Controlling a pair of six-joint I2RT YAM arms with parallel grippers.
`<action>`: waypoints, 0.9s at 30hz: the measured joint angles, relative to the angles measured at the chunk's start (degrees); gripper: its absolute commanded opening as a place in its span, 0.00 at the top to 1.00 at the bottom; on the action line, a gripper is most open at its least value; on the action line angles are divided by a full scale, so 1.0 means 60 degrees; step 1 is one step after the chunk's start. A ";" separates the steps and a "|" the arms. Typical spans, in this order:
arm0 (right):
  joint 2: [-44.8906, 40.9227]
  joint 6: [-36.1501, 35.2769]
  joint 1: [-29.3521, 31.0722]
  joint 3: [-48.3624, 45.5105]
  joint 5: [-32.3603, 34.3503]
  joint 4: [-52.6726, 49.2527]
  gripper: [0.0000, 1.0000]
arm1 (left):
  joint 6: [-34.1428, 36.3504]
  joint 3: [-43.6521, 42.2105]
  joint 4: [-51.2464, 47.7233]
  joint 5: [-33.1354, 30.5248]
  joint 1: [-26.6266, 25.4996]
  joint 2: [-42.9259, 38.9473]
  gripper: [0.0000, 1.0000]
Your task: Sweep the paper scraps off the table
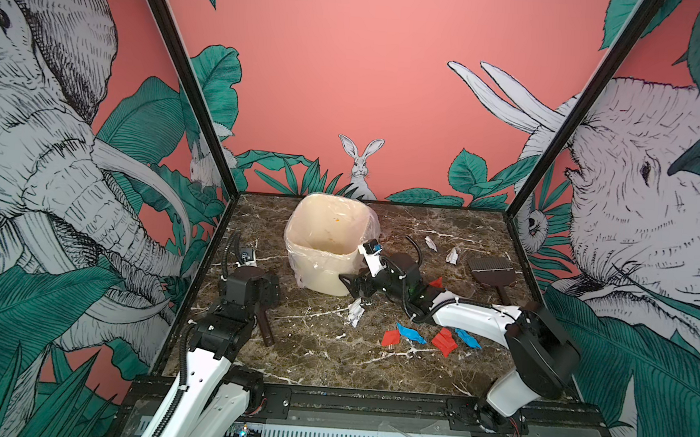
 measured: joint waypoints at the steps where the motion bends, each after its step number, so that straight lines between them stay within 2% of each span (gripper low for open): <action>1: 0.0171 0.0004 -0.0015 0.0142 -0.0044 0.0109 0.00 | 0.0004 0.0000 0.0000 0.0000 0.0000 -0.0025 0.04; 19: 0.2634 0.0149 -0.0816 0.2583 -0.1344 0.0306 0.00 | 0.0066 0.0000 -0.0372 0.0004 -0.0062 -0.0113 0.03; 27: 0.3242 0.0299 -0.1202 0.3832 -0.1377 -0.0127 0.00 | 0.0069 0.0000 -0.0382 0.0000 -0.0120 -0.0055 0.02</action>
